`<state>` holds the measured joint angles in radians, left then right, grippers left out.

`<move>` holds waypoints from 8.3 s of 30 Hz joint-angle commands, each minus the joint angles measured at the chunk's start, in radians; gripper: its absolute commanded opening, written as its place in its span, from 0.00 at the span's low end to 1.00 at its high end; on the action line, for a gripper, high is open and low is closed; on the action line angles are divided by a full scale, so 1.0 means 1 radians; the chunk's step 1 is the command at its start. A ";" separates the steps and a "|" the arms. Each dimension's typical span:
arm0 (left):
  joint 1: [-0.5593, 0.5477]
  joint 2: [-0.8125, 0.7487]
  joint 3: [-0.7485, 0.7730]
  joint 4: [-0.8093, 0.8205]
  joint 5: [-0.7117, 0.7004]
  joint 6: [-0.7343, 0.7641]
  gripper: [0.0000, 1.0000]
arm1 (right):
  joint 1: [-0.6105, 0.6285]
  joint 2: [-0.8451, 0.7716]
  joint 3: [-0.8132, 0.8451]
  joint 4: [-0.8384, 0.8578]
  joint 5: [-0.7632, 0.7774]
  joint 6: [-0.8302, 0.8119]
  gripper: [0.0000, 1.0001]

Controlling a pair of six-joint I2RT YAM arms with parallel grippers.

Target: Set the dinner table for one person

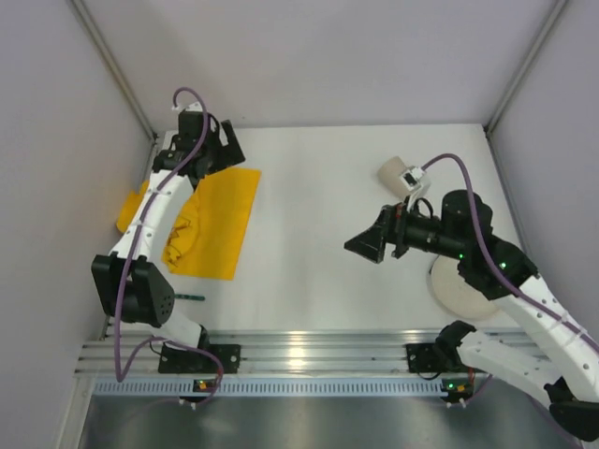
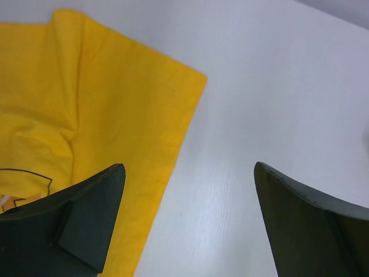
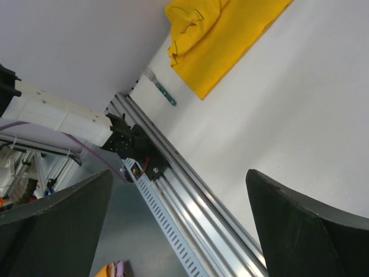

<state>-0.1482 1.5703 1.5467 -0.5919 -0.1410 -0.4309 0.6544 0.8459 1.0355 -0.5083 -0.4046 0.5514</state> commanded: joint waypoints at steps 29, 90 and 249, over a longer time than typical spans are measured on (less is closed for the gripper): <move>-0.203 0.235 -0.200 -0.140 -0.226 -0.106 0.78 | 0.008 -0.156 0.133 -0.354 0.248 -0.062 1.00; -0.554 0.498 0.424 -0.183 0.150 -0.356 0.98 | 0.007 -0.133 0.138 -0.496 0.455 -0.131 1.00; -0.128 0.294 -0.135 -0.077 0.535 -0.088 0.93 | -0.406 0.754 0.595 -0.256 0.497 -0.114 0.00</move>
<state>-0.2825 1.9438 1.3949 -0.6678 0.4343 -0.5209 0.2161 1.6306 1.6901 -1.0084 0.1436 0.4156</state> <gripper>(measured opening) 0.923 0.078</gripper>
